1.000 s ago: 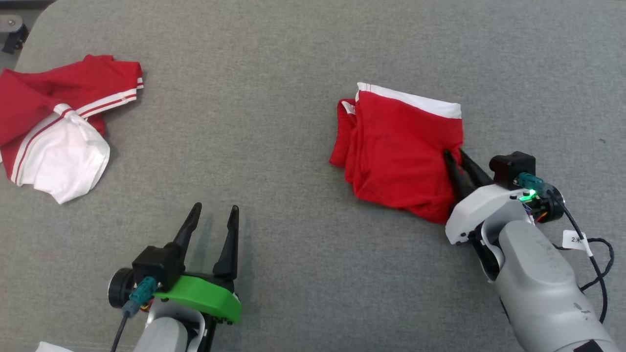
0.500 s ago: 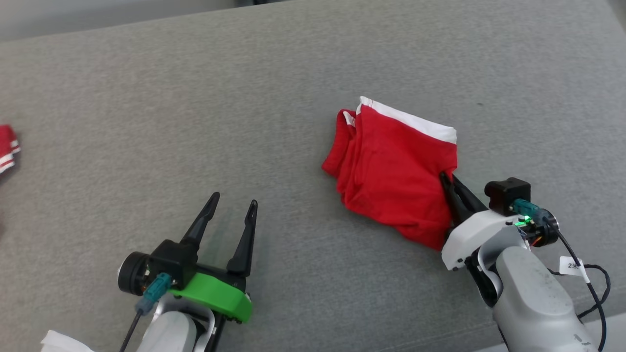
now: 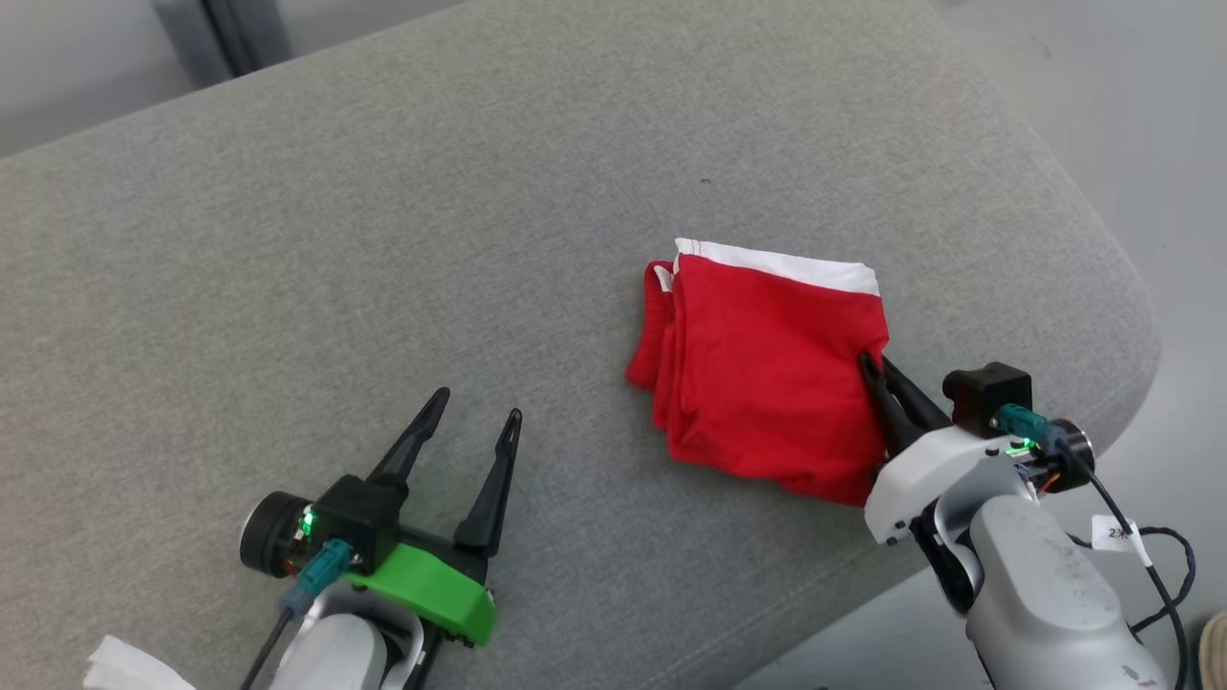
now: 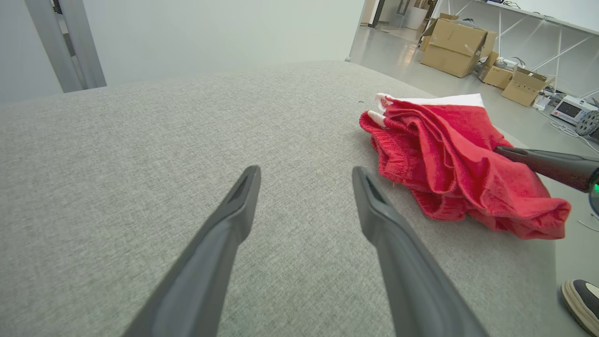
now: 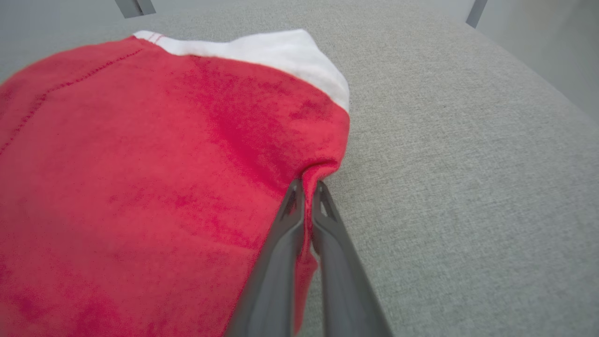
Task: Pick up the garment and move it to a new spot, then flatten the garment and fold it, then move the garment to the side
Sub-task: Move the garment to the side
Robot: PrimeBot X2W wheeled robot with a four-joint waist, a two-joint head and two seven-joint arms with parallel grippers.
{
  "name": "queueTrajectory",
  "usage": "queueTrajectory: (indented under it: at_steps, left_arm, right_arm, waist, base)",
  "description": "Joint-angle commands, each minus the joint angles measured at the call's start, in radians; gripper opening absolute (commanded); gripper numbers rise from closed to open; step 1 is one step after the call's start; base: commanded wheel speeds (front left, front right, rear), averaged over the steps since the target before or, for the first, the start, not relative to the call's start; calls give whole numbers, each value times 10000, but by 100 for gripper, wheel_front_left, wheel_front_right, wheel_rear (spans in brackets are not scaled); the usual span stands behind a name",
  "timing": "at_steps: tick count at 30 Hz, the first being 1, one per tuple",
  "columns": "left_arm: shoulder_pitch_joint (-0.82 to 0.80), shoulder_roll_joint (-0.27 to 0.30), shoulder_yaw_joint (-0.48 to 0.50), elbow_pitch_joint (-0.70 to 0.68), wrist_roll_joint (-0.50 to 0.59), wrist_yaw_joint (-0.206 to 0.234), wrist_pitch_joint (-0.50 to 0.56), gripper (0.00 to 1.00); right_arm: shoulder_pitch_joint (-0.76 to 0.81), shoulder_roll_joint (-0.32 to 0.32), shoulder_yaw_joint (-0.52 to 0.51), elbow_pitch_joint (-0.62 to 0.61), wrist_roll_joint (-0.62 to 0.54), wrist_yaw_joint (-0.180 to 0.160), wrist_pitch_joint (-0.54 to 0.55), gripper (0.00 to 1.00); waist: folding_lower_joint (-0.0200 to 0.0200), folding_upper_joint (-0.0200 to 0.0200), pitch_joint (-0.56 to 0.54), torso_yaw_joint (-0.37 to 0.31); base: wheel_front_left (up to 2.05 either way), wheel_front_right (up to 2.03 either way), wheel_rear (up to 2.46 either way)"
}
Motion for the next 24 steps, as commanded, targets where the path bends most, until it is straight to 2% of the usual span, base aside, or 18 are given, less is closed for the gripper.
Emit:
queueTrajectory:
  at_steps: [1,5,9,13,16,20,24]
  left_arm:
    - [-216,177,69,15,-48,34,-32,100]
    - [-412,353,103,-163,-29,32,-32,100]
    - [-705,633,51,-297,-41,34,-32,100]
    - [-1042,856,107,-481,-95,33,-32,100]
    - [-1299,999,208,-537,-206,33,-32,100]
    - [-1627,1113,233,-619,-217,34,-26,100]
    - [-1898,1142,202,-650,-220,33,-14,100]
  right_arm:
    - [-274,6,-28,18,-184,-19,-3,0]
    - [-847,-64,-515,412,-1057,-19,-4,0]
    - [-1764,-447,-1107,919,-1825,-19,47,0]
    - [-2819,-1148,-1628,1279,-2556,-19,289,0]
    - [-3563,-1929,-2071,1436,-3315,-19,585,0]
    - [-4273,-2662,-3175,1492,-4057,-19,946,0]
    - [-4756,-3039,-4562,1274,-4690,-19,1200,0]
  waist:
    - [1,-1,346,-115]
    - [1,-1,850,301]
    - [1,-1,1441,831]
    - [1,-1,2120,1377]
    - [1,-1,2599,1757]
    - [1,-1,3057,2169]
    - [1,-1,3260,2453]
  base:
    - [0,0,0]
    - [0,0,0]
    - [0,0,0]
    - [0,0,0]
    - [0,0,0]
    - [0,0,0]
    - [0,0,0]
